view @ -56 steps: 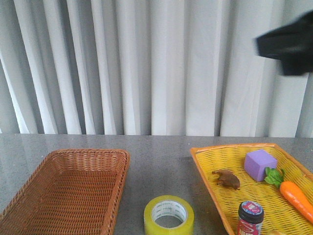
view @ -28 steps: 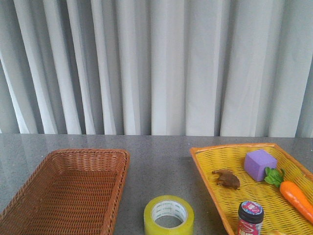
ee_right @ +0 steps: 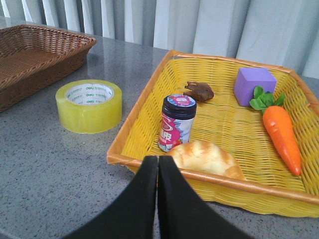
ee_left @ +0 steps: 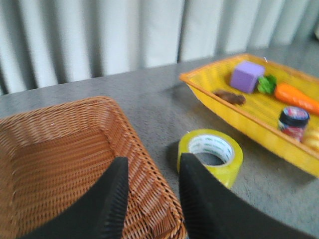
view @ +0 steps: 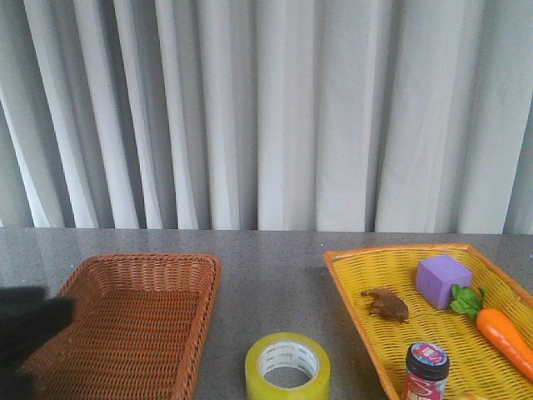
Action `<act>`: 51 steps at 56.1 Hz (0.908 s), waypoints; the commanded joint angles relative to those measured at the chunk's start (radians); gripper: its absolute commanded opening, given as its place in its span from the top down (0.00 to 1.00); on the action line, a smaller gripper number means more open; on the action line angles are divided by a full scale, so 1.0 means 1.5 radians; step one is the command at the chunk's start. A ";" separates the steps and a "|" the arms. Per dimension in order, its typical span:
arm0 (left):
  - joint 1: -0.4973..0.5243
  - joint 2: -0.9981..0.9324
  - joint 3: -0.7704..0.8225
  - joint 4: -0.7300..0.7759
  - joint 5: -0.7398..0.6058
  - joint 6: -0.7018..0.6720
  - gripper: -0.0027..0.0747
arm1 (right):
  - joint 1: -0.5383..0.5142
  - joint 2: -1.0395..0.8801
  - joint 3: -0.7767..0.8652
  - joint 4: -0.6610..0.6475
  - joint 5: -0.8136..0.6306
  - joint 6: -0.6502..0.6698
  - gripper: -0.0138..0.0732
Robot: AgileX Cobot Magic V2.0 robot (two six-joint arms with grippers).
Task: Transfer tape with both arms
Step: 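Reach the left gripper down and grasp the tape roll on the table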
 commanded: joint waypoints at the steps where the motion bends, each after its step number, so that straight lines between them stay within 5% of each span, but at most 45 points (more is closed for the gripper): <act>1: -0.013 0.082 -0.099 -0.039 0.025 0.062 0.62 | -0.003 0.008 -0.014 -0.007 -0.048 0.000 0.85; 28: -0.095 0.453 -0.484 -0.036 0.209 0.103 0.41 | -0.003 0.008 -0.013 -0.007 -0.049 0.011 0.85; 51: -0.118 0.657 -0.583 0.017 0.223 0.142 0.41 | -0.003 0.008 -0.013 -0.005 -0.049 0.014 0.85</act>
